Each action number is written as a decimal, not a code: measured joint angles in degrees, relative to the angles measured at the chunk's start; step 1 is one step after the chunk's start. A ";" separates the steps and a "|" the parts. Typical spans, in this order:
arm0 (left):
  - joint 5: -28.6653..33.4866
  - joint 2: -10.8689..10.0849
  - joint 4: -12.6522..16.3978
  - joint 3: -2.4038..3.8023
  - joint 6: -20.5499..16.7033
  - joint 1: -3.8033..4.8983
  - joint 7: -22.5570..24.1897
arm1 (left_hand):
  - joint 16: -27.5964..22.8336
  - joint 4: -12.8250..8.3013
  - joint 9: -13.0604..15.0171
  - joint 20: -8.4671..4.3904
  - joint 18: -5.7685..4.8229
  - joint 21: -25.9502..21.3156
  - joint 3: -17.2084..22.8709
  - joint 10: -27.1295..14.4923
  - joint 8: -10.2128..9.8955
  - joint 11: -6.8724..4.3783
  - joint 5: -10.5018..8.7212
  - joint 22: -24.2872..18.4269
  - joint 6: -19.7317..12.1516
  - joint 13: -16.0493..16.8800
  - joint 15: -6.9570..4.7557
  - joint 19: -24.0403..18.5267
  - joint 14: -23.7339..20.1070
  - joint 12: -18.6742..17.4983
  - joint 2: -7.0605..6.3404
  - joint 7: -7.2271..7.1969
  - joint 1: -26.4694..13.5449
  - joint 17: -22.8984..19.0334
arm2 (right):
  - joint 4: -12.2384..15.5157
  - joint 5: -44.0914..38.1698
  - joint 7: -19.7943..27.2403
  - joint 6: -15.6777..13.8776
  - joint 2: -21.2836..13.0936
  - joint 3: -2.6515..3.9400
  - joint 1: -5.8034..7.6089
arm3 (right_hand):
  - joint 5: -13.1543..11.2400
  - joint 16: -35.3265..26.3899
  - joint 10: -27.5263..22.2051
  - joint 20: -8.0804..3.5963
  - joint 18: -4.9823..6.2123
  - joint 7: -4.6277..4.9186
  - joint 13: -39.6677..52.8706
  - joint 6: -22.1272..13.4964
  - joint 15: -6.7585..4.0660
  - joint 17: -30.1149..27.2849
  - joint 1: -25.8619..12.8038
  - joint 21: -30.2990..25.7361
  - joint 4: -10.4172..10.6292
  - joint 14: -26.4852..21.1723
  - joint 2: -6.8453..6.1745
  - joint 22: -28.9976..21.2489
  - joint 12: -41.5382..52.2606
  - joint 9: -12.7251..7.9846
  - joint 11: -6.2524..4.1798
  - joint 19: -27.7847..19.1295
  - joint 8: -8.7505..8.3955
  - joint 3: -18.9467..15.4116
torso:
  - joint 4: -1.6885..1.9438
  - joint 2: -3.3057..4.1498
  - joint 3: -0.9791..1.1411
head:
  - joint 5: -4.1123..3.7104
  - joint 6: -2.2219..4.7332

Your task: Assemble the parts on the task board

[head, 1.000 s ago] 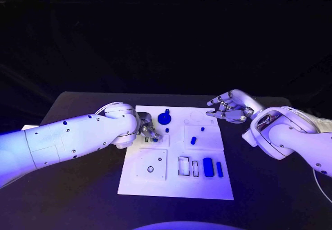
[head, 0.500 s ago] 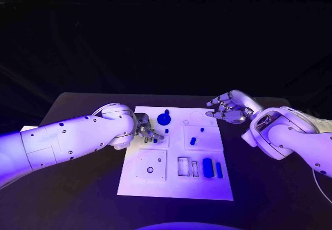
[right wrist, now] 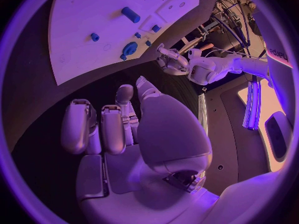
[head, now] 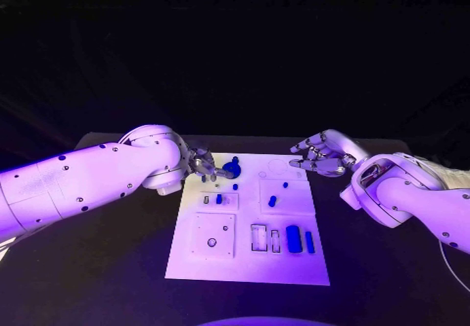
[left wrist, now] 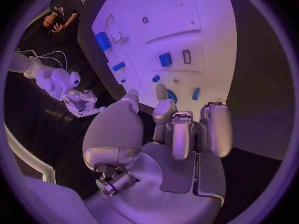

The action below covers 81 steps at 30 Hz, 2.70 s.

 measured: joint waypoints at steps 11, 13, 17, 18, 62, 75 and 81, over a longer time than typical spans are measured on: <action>0.22 5.00 -11.50 -0.27 5.69 4.16 0.02 | 0.00 -0.22 -3.48 1.21 0.01 -2.01 -2.77 -3.98 -2.84 1.56 0.00 -0.01 -1.96 -5.37 1.21 -1.22 -0.02 -4.64 2.04 1.55 5.41 0.00 | -0.44 0.12 0.02 0.01 0.67 -0.01 -0.03 | 0.00 0.00 0.00 0.00 0.00 0.00 0.00 0.00 0.00 0.00 0.00 0.00 0.00 0.00 0.00 0.00 0.00 0.00 0.00 0.00 0.00 0.00 | 0.04 0.02 0.00 | 0.14 0.28; 0.10 6.52 -14.10 -0.65 6.56 4.28 0.09 | 0.00 -0.10 -3.90 1.21 0.01 -2.01 -2.98 -3.99 -3.20 1.56 0.00 -0.01 -1.97 -5.60 1.20 -1.22 -0.02 -4.69 2.37 1.55 6.00 0.00 | -0.50 0.13 0.03 0.01 0.79 -0.01 -0.03 | 0.03 0.00 0.00 0.00 0.00 0.00 0.00 0.00 0.00 0.00 0.00 0.00 0.00 0.00 0.00 0.00 0.00 0.00 0.00 0.00 0.00 0.00 | 0.05 0.05 -0.03 | 0.14 0.34; -0.24 9.23 -19.18 -1.41 8.07 4.35 0.35 | 0.00 -0.10 -4.48 1.21 0.01 -2.01 -2.98 -3.98 -3.20 1.56 0.00 -0.01 -1.96 -5.74 1.20 -1.22 -0.02 -4.69 3.06 1.55 6.70 0.00 | -0.61 0.15 0.06 0.02 1.09 -0.01 -0.03 | 0.24 0.00 0.00 0.00 0.00 0.00 0.01 0.00 0.00 0.00 0.00 0.00 0.00 0.00 0.00 0.00 0.00 0.00 0.00 0.00 0.00 0.00 | -0.03 0.14 -0.07 | 0.29 0.46; -0.32 9.79 -20.43 -1.54 8.55 4.35 0.46 | 0.00 -0.10 -4.58 1.21 0.01 -2.01 -2.98 -3.99 -3.20 1.56 0.00 -0.01 -1.96 -5.74 1.20 -1.22 -0.02 -4.69 3.07 1.55 6.70 0.00 | -0.63 0.15 0.07 0.03 1.15 -0.01 -0.03 | 0.24 0.00 0.00 0.00 0.00 0.00 0.01 0.00 0.00 0.00 0.00 0.00 0.00 0.00 0.00 0.00 0.00 0.00 0.00 0.00 0.00 0.00 | -0.07 0.18 -0.09 | 0.34 0.49; -0.66 13.48 -28.41 -2.80 18.79 2.70 2.92 | 0.00 -0.18 -4.83 1.21 0.01 -1.78 -5.10 -3.36 -1.65 0.94 0.00 -0.02 0.02 -4.52 1.20 -0.79 -0.02 -3.15 6.38 1.04 9.55 0.02 | -1.15 0.46 0.45 0.18 1.74 -0.01 -0.04 | 0.46 0.00 0.00 0.00 0.00 0.00 0.01 0.00 0.00 0.01 0.00 -0.21 0.15 0.00 0.00 0.01 0.00 0.00 0.00 0.00 0.00 0.17 | -0.33 0.47 -0.10 | 2.06 0.38; -0.54 13.41 -28.30 -2.80 19.34 2.68 2.84 | 0.00 -0.72 -4.42 1.21 0.01 -1.78 -3.90 -3.15 -0.65 0.74 0.00 -0.02 0.23 -4.60 1.19 -0.79 -0.02 -2.91 7.43 0.83 12.42 0.01 | -1.23 0.51 0.45 0.22 1.70 -0.01 -0.04 | 0.69 0.00 0.00 0.00 0.00 0.00 0.02 0.00 0.00 0.01 0.00 -0.21 0.15 0.00 0.00 -0.06 0.00 0.00 0.00 0.00 0.00 0.17 | -0.33 0.49 -0.08 | 2.20 0.36; -0.27 13.34 -28.31 -2.81 19.49 2.67 2.82 | 0.00 -0.89 -4.10 1.21 0.01 -1.78 -3.43 -2.95 -0.09 0.53 0.00 -0.02 0.23 -4.37 1.19 -0.79 -0.02 -2.48 7.13 0.83 13.46 0.01 | -1.29 0.52 0.45 0.25 1.70 -0.01 -0.04 | 0.69 0.00 0.00 0.00 0.00 0.00 0.02 0.00 0.00 0.01 0.00 -0.21 0.15 0.00 0.00 -0.06 0.00 0.00 0.00 0.00 0.00 0.17 | -0.37 0.49 -0.08 | 2.15 0.29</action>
